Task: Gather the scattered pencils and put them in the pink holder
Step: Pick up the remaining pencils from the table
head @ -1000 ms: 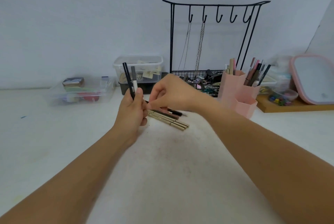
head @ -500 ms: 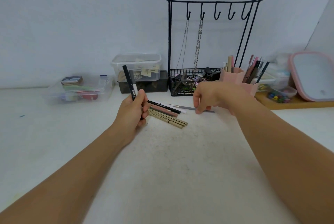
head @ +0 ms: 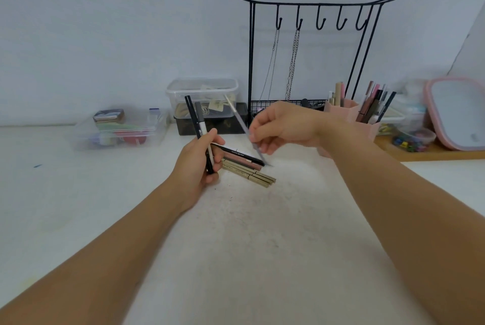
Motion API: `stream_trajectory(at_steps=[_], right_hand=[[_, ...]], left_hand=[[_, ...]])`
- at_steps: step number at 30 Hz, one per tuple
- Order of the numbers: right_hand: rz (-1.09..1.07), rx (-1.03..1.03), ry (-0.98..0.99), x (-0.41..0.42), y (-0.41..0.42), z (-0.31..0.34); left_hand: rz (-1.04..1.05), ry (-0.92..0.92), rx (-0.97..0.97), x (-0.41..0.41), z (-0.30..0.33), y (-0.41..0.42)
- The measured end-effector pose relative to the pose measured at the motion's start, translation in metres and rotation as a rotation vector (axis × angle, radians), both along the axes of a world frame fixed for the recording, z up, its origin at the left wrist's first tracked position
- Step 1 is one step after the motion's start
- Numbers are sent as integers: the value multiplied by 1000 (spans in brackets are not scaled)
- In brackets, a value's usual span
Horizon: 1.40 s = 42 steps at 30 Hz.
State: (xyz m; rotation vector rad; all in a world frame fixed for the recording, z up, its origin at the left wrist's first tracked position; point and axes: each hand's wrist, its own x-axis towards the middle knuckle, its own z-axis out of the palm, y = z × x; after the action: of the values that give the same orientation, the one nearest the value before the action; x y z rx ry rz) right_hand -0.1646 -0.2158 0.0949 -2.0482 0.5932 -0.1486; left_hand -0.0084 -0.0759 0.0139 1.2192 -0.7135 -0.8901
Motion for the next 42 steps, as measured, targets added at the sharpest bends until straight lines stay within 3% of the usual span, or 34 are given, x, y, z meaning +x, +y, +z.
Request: stream_trajectory(at_steps=[5,8,22,29,33,36,42], right_hand=[[-26,121,-218,28,29,-16],[-61,172,-285,38,39,-27],[-176,-156,-339,46,43,-44],[-110,-352,-91,28,28,-8],[-137,-572,232,13,5,-5],[-138,-546,403,9,-3,-15],[-120,-538,452,16,-3,-29]], left_hand=[[-85,126,-76,-6,3,2],[-88,114,-86,-7,3,2],[-26,21,2,-9,2,2],[54,-18,65,-7,4,2],[43,-4,71,-3,2,1],[39,5,67,-3,2,1],[60,42,62,-3,3,2]])
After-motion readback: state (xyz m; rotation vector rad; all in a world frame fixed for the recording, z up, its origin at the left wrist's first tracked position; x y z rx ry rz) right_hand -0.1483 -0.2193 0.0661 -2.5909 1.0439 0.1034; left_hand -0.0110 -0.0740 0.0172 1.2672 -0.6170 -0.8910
